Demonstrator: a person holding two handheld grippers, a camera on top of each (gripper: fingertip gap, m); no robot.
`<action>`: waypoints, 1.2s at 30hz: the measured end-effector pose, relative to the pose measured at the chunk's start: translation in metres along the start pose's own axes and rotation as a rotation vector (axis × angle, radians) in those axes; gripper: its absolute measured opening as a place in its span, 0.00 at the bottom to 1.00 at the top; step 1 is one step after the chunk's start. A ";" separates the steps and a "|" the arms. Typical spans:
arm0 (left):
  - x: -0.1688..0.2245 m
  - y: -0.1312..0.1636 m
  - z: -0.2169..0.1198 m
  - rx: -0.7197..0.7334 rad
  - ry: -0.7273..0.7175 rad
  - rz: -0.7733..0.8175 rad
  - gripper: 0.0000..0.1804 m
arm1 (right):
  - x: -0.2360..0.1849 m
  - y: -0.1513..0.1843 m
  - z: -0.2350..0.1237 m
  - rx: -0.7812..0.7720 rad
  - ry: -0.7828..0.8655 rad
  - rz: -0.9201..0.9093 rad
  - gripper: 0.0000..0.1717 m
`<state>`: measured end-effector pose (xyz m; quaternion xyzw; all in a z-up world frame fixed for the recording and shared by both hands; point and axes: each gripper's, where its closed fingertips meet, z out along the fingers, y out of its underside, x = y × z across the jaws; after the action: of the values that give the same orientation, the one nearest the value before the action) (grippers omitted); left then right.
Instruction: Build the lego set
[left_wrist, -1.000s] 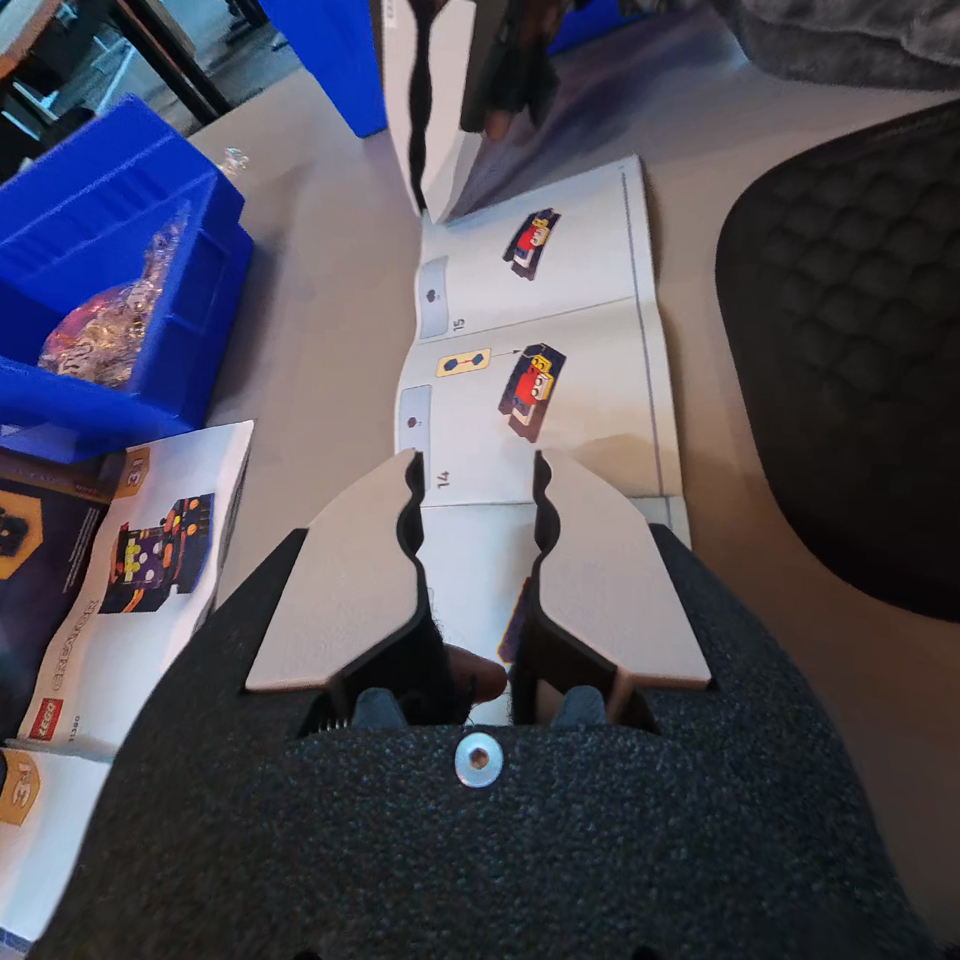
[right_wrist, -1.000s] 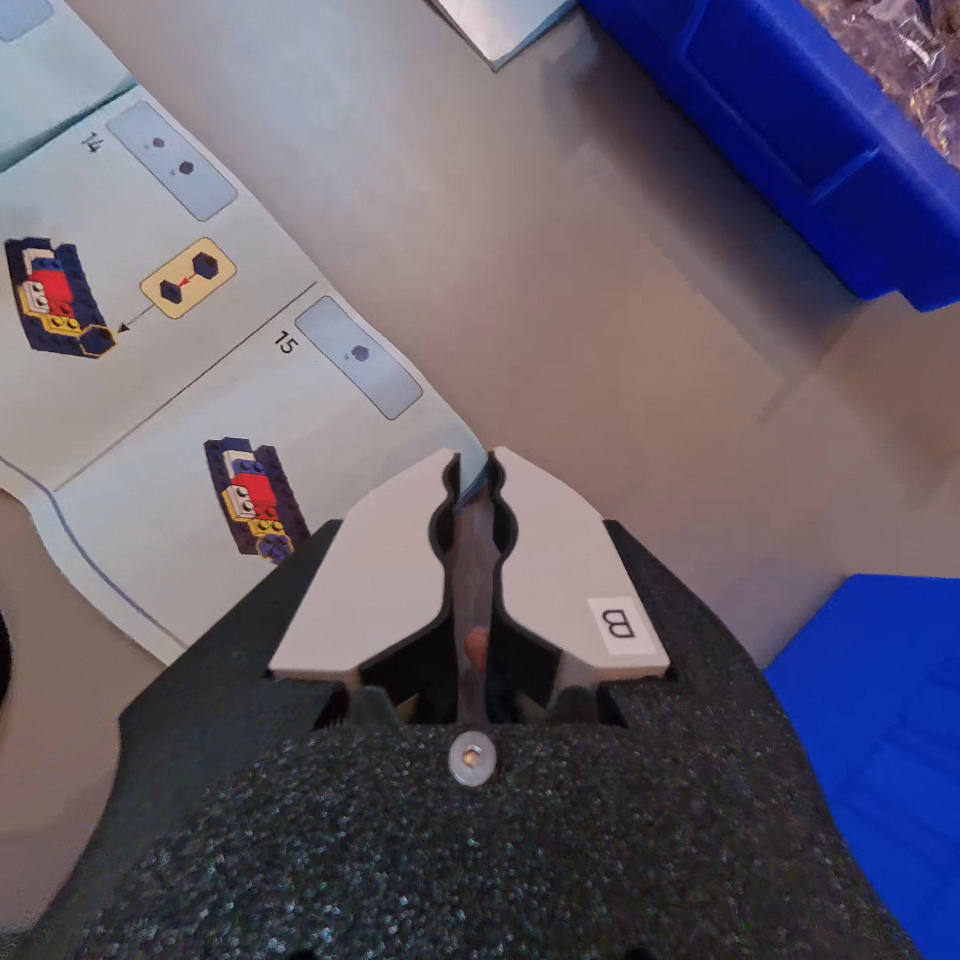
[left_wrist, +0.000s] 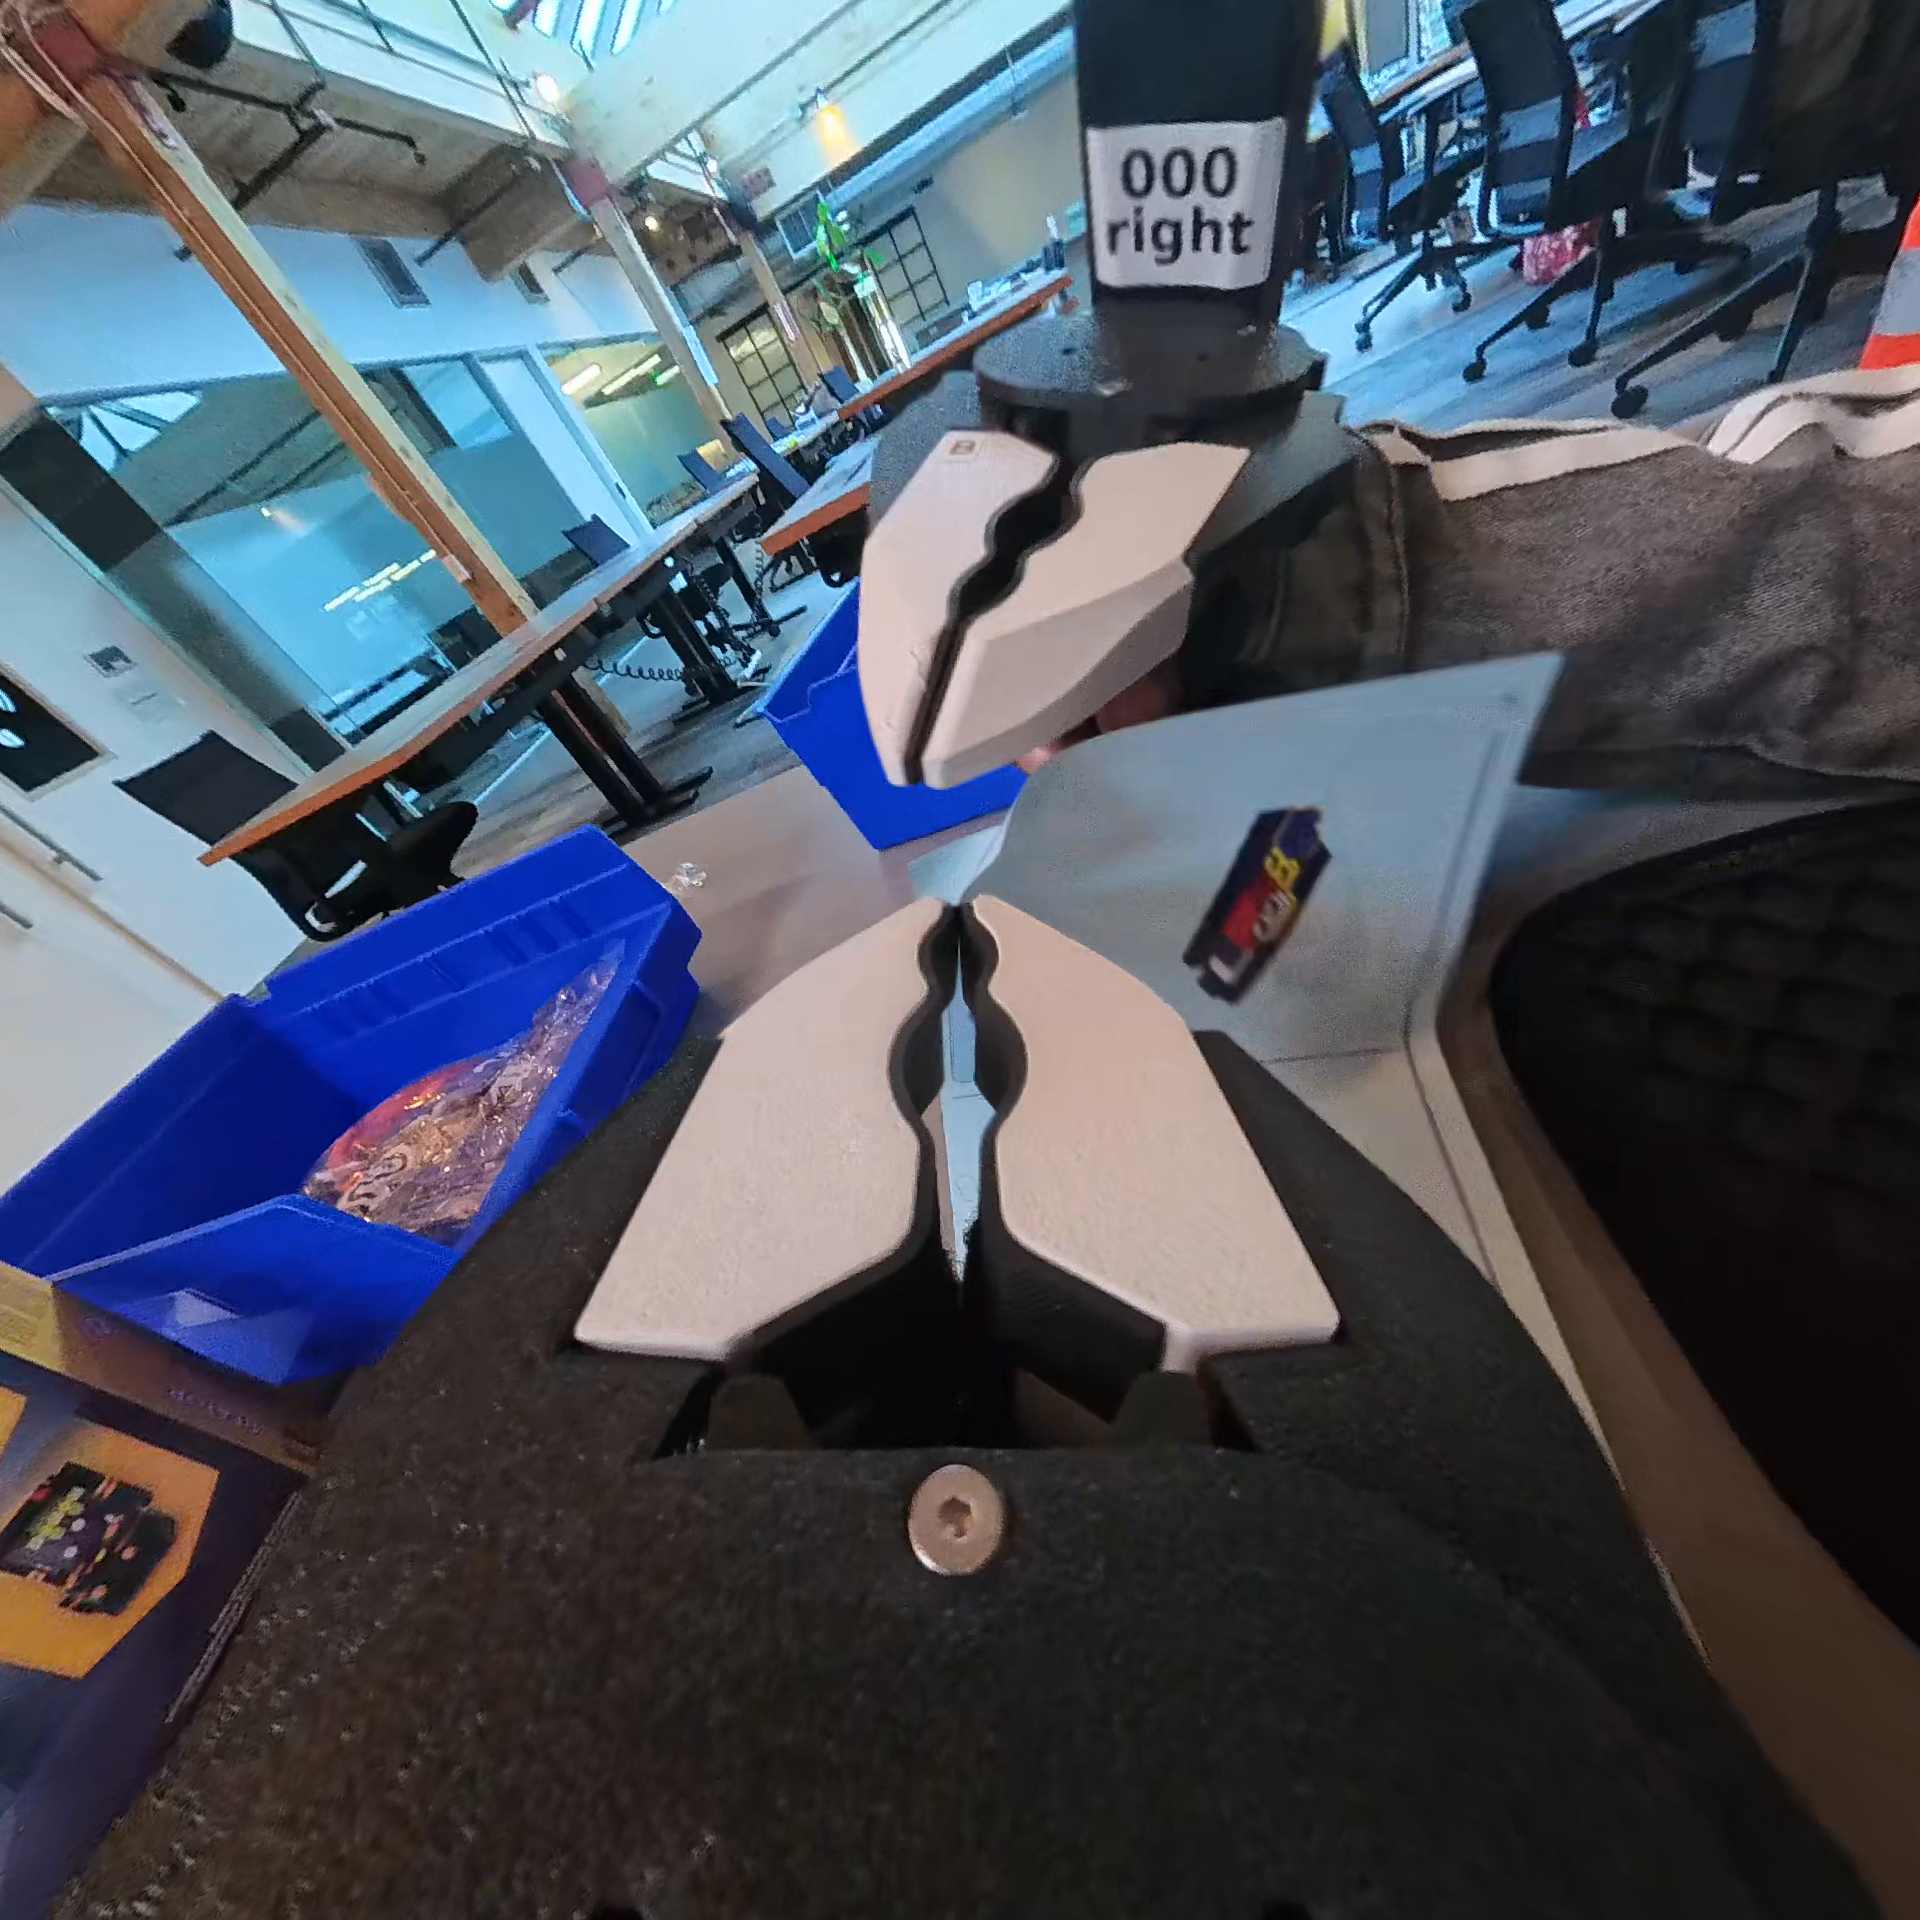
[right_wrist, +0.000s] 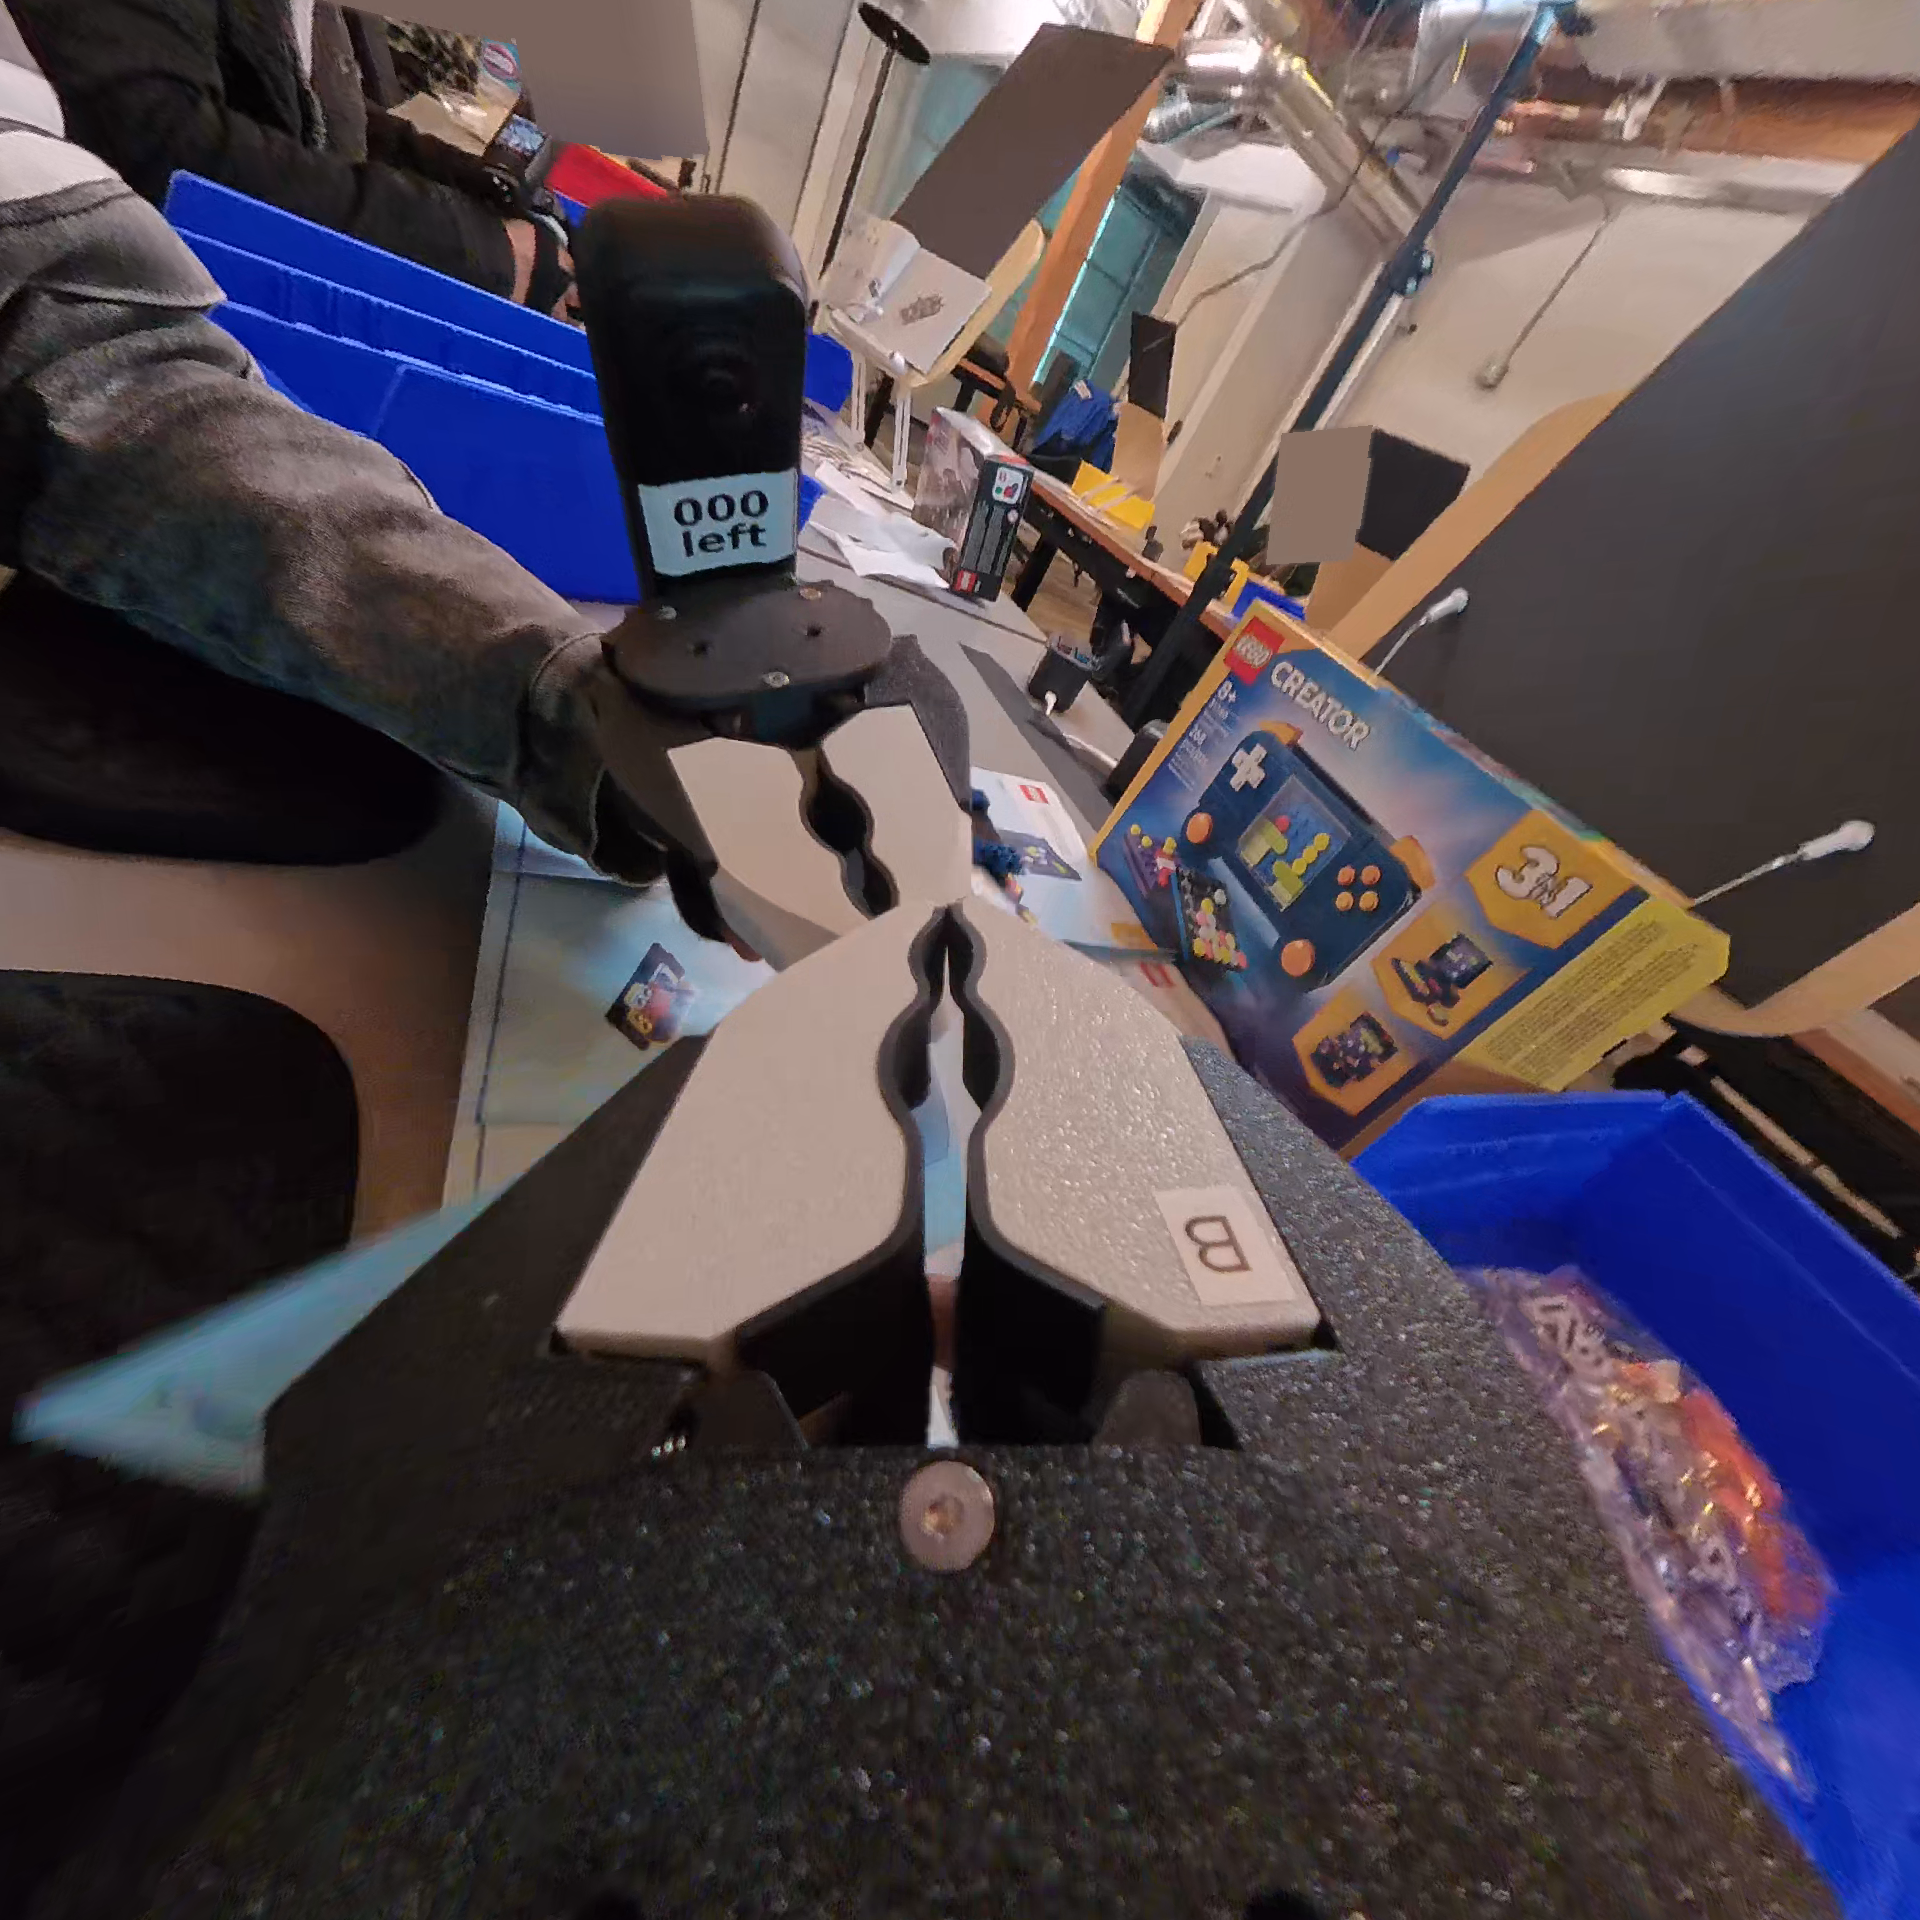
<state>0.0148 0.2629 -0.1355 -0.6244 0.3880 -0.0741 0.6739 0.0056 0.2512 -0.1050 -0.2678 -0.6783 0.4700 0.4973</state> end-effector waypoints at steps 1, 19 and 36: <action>0.001 0.002 0.000 -0.005 0.008 -0.002 0.00 | 0.002 0.003 -0.001 -0.003 0.004 0.027 0.00; -0.012 0.013 -0.012 -0.019 -0.054 0.005 0.00 | -0.033 0.018 0.007 -0.139 -0.308 0.498 0.18; -0.016 0.012 -0.018 0.035 -0.052 -0.055 0.00 | -0.028 0.032 0.017 -0.197 -0.231 0.468 0.15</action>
<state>-0.0113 0.2607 -0.1377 -0.6245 0.3516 -0.0835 0.6924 -0.0029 0.2349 -0.1465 -0.4089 -0.6925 0.5315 0.2660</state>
